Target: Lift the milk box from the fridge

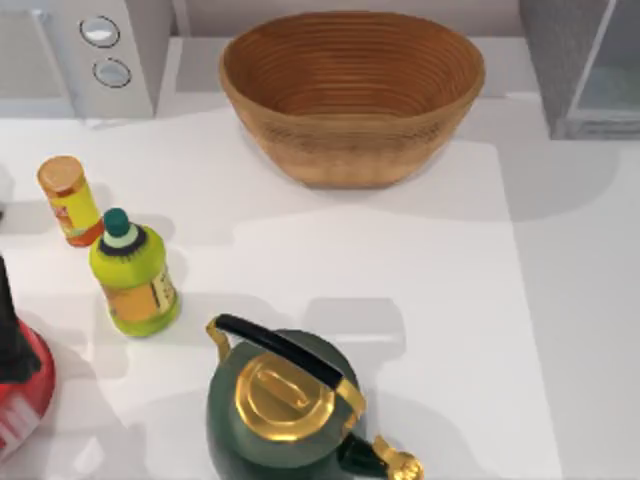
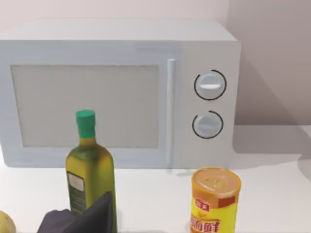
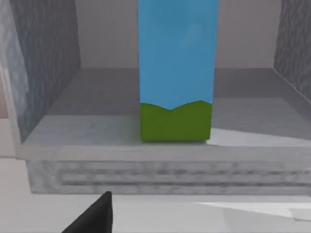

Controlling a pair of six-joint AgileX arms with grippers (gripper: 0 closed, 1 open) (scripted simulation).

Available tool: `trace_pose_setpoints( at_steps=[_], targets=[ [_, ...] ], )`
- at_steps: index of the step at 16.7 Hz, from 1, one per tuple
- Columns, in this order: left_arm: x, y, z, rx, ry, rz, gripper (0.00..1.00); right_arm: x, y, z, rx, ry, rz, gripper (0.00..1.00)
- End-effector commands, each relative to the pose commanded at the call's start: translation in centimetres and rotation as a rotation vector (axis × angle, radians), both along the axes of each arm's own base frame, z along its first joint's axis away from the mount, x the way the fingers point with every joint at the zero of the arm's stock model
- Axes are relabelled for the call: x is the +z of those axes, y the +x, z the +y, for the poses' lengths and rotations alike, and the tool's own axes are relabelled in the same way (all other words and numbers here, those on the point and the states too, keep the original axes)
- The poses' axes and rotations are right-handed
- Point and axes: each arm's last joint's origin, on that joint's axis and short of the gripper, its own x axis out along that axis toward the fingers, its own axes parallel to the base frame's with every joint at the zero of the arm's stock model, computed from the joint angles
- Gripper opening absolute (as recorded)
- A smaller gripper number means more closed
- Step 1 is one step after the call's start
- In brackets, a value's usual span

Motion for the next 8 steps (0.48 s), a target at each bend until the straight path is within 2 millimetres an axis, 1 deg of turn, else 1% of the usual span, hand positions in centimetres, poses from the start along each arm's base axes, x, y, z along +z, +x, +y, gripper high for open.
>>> trace_pose_setpoints(
  at_steps=[2, 4, 6, 8],
  targets=[
    [0.0, 0.0, 0.0, 0.000, 0.000, 0.000, 1.00, -0.4, 1.0, 0.1, 0.001, 0.014, 0.025, 1.00],
    [0.0, 0.0, 0.0, 0.000, 0.000, 0.000, 1.00, -1.1, 3.0, 0.2, 0.015, 0.031, 0.062, 1.00],
    [0.0, 0.0, 0.0, 0.000, 0.000, 0.000, 1.00, -1.1, 6.1, 0.3, 0.033, 0.023, 0.057, 1.00],
    [0.0, 0.0, 0.0, 0.000, 0.000, 0.000, 1.00, 0.1, 9.9, 0.0, 0.042, -0.004, 0.000, 1.00]
  ],
)
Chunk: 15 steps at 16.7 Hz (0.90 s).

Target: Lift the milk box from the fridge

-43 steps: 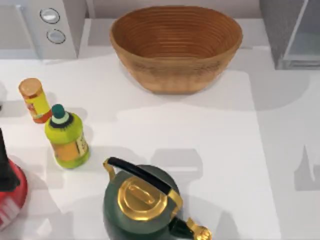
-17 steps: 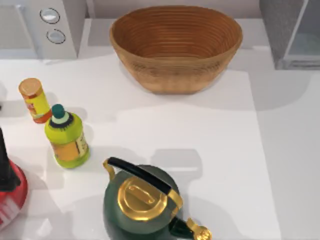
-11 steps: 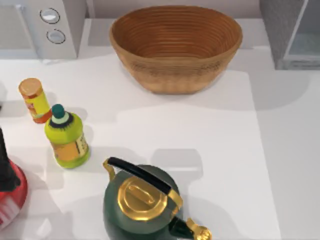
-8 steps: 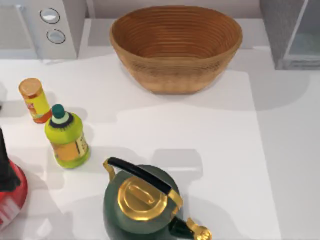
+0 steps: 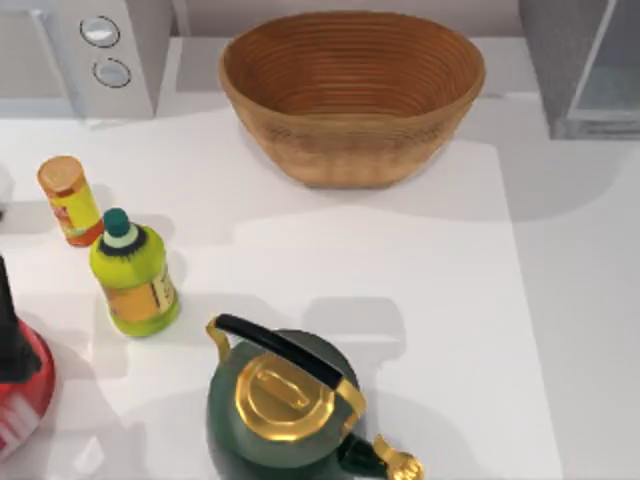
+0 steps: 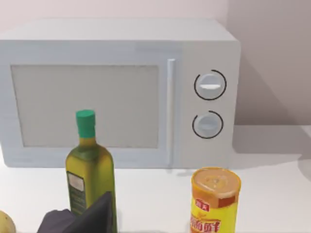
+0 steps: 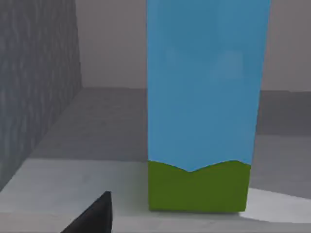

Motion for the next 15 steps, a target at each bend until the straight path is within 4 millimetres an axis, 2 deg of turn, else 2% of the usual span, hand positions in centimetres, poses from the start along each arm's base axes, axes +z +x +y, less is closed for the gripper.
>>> trace_pose_setpoints(
  at_steps=[3, 6, 8, 13, 15],
  targets=[
    [0.0, 0.0, 0.0, 0.000, 0.000, 0.000, 1.00, 1.9, 5.4, -0.2, -0.019, -0.020, -0.068, 1.00],
    [0.0, 0.0, 0.0, 0.000, 0.000, 0.000, 1.00, 1.5, 8.9, 0.8, -0.049, -0.006, -0.031, 1.00],
    [0.0, 0.0, 0.0, 0.000, 0.000, 0.000, 1.00, 0.9, 10.0, 1.6, -0.054, -0.001, -0.006, 1.00],
    [0.0, 0.0, 0.0, 0.000, 0.000, 0.000, 1.00, 0.9, 10.0, 1.5, -0.056, -0.001, -0.006, 1.00],
    [0.0, 0.0, 0.0, 0.000, 0.000, 0.000, 1.00, 0.6, 10.9, 1.5, -0.054, 0.001, 0.002, 1.00]
  ],
)
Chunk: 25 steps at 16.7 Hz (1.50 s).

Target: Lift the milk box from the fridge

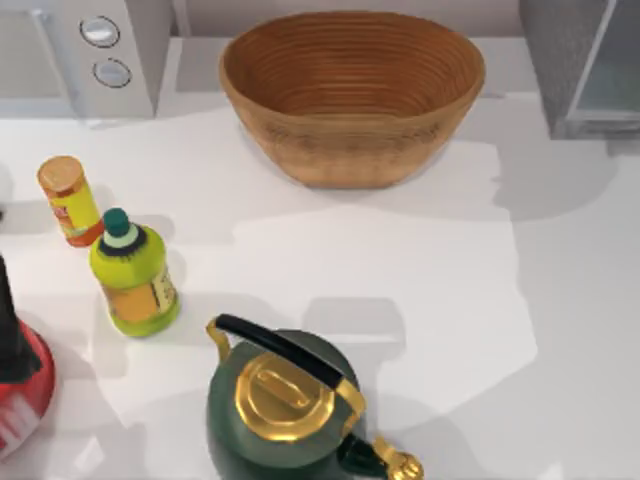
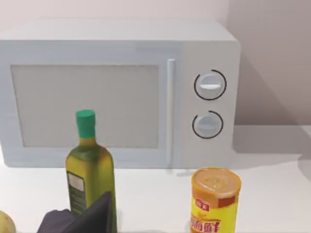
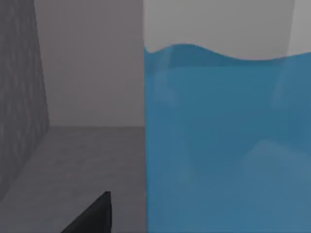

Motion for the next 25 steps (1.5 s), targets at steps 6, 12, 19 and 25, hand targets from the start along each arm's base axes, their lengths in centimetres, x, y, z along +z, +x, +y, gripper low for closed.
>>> trace_pose_setpoints(
  at_steps=[6, 12, 19, 25],
  targets=[
    [0.0, 0.0, 0.0, 0.000, 0.000, 0.000, 1.00, 0.2, 4.8, 0.0, 0.000, -0.002, -0.010, 1.00],
    [0.0, 0.0, 0.0, 0.000, 0.000, 0.000, 1.00, 0.2, 5.2, 0.1, 0.000, -0.001, -0.005, 0.92],
    [0.0, 0.0, 0.0, 0.000, 0.000, 0.000, 1.00, 0.2, 5.2, 0.1, 0.000, -0.001, -0.005, 0.40],
    [0.0, 0.0, 0.0, 0.000, 0.000, 0.000, 1.00, 0.2, 5.2, 0.1, 0.000, -0.001, -0.005, 0.00]
  ],
)
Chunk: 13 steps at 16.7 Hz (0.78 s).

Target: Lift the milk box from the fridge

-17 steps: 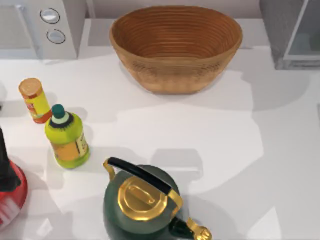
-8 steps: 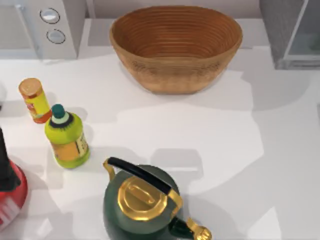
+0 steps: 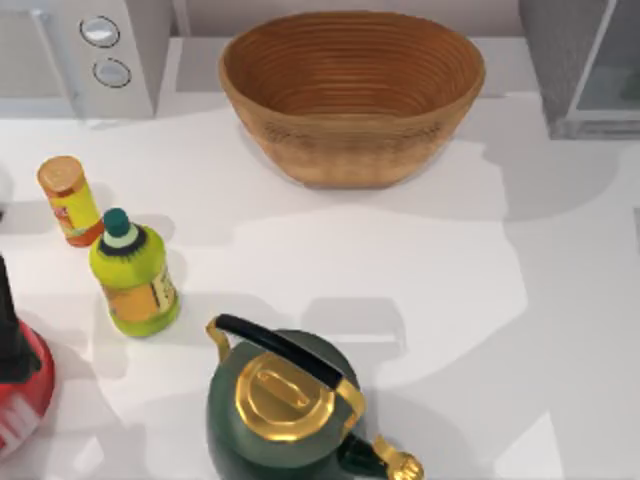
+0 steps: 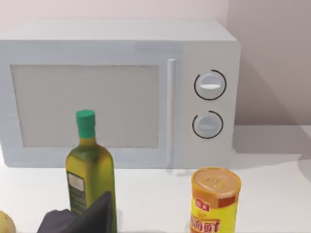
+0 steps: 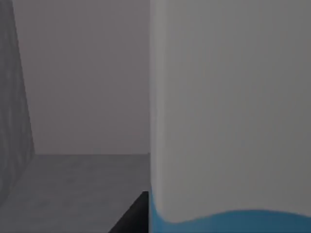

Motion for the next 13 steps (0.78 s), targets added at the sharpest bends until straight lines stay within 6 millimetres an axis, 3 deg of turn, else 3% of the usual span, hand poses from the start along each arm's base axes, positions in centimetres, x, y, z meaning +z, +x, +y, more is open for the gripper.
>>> trace_pose_setpoints(
  at_steps=[9, 13],
  targets=[
    [0.0, 0.0, 0.0, 0.000, 0.000, 0.000, 1.00, 0.2, 0.0, -0.1, -0.003, 0.001, -0.002, 0.00],
    [0.0, 0.0, 0.0, 0.000, 0.000, 0.000, 1.00, 2.5, 0.0, -0.2, -0.004, 0.004, 0.008, 0.00]
  ],
)
